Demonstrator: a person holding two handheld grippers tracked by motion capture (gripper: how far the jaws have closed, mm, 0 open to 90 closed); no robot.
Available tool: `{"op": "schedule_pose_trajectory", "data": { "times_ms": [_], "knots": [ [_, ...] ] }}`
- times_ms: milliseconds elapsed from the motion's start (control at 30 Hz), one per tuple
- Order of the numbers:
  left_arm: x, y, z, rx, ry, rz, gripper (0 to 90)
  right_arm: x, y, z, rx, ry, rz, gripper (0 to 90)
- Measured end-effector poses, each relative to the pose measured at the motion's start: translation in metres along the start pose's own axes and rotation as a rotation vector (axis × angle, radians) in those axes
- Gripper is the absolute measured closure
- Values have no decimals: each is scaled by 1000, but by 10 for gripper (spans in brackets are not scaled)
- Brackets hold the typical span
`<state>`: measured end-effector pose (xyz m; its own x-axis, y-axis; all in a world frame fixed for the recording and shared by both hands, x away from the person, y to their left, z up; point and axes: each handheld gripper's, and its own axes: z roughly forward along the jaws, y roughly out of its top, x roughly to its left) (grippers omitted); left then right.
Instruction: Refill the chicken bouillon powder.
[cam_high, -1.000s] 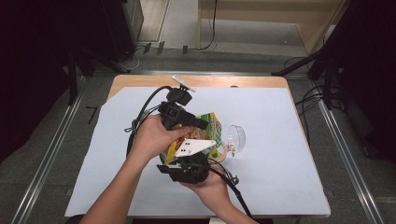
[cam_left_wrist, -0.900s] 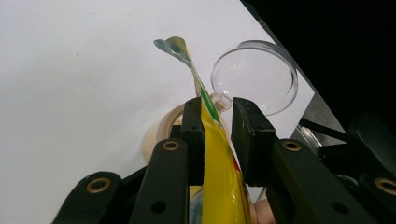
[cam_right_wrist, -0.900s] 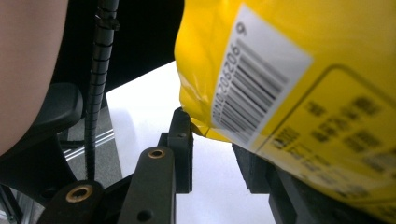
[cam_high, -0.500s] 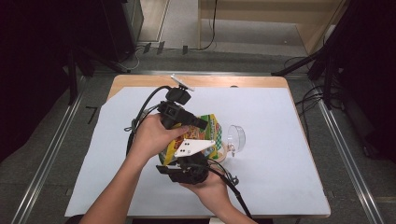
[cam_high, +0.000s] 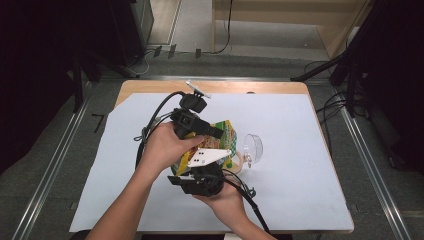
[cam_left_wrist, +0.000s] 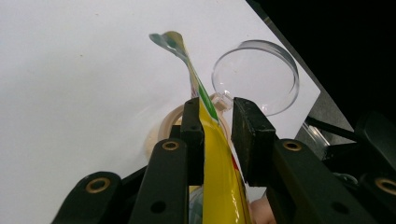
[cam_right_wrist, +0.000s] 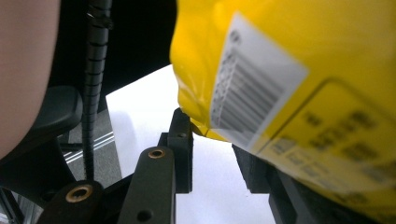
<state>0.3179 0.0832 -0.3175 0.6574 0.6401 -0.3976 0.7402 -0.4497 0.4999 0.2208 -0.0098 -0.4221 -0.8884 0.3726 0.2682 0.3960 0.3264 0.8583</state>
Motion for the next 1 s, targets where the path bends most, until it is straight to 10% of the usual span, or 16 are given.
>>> {"op": "schedule_pose_trajectory", "data": {
  "times_ms": [1000],
  "knots": [
    [2, 0, 1, 2, -45, -26, 771, 0, -2, 0, 3, -3, 1, 716]
  ]
}}
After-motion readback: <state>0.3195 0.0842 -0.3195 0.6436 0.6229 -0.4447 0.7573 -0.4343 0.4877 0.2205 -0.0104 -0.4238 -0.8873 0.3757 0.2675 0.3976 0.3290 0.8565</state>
